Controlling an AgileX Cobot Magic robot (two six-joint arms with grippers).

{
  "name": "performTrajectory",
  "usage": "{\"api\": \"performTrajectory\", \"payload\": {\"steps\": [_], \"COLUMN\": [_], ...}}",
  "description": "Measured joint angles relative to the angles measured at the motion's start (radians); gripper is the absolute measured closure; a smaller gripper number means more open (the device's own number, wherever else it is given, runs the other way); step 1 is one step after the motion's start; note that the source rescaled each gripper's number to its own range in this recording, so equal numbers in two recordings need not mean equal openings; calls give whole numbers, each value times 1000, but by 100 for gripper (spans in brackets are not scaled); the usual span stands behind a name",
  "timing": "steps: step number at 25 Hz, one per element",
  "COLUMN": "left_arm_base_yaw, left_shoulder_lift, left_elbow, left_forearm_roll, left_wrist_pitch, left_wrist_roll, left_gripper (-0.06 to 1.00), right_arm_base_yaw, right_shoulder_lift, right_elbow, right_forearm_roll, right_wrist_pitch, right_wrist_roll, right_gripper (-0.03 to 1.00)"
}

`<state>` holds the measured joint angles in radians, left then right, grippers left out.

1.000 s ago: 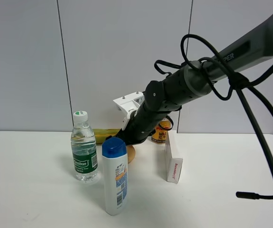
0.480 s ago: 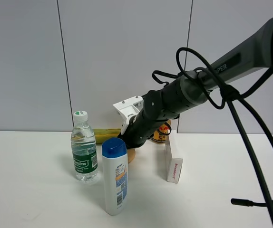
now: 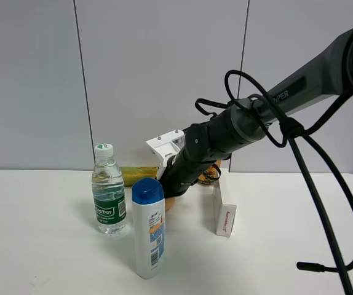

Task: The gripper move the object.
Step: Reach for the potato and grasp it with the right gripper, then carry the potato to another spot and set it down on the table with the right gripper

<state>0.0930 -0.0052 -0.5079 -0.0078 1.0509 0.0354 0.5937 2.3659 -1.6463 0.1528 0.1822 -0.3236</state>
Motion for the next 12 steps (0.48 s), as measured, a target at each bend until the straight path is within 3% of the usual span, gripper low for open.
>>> {"api": "performTrajectory", "payload": {"steps": [6,9,12], "left_arm_base_yaw": [0,0,0], "left_shoulder_lift": [0,0,0], "left_elbow": [0,0,0], "left_forearm_roll": [0,0,0], "left_wrist_pitch": [0,0,0], "left_wrist_roll": [0,0,0], "left_gripper": [-6,-6,-6], "right_arm_base_yaw": [0,0,0], "right_shoulder_lift": [0,0,0], "right_elbow": [0,0,0], "right_forearm_roll": [0,0,-10], "right_wrist_pitch": [1,1,1], "right_wrist_roll": [0,0,0], "right_gripper": [31,47,69]}}
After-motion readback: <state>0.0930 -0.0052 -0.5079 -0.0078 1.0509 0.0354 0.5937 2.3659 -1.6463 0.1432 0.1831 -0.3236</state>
